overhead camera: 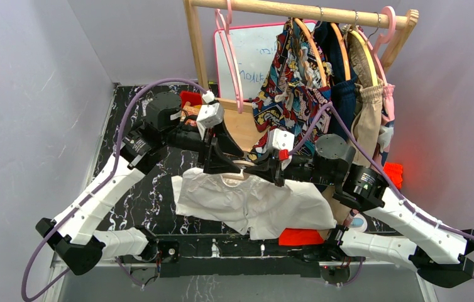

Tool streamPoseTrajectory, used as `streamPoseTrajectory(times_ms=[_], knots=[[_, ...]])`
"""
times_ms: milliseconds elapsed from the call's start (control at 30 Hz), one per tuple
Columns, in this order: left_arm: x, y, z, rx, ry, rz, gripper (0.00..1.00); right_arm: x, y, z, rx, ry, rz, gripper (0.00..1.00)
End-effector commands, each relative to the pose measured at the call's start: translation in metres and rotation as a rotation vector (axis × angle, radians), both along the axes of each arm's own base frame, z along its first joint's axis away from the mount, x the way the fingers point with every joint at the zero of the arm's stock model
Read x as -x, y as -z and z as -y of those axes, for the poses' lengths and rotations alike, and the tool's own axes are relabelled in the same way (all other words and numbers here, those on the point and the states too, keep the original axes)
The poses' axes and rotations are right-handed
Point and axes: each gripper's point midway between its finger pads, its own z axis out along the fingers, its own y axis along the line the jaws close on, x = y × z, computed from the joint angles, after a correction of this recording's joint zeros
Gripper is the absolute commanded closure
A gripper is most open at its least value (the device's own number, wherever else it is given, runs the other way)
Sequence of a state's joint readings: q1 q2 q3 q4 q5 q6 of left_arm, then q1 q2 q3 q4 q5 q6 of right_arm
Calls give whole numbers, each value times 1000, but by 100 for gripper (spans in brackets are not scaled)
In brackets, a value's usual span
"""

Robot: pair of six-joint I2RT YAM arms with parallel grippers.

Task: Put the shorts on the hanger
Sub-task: Adjust the shorts on the hanger.

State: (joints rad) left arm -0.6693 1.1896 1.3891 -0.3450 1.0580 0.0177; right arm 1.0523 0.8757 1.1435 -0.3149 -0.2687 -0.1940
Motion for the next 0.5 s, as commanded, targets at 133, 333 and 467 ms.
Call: streamPoseTrajectory(times_ms=[133,333,467], knots=[[11,0,0,-5,28,61,97,7,-54,2,-153,-23,74,100],[-11,-2,-10,18,-178,177,100,-3,-48,9,-145,57,30,51],[-36,-7,-24,27,-372,257,100,-23,-53,28,-175,220,6,6]])
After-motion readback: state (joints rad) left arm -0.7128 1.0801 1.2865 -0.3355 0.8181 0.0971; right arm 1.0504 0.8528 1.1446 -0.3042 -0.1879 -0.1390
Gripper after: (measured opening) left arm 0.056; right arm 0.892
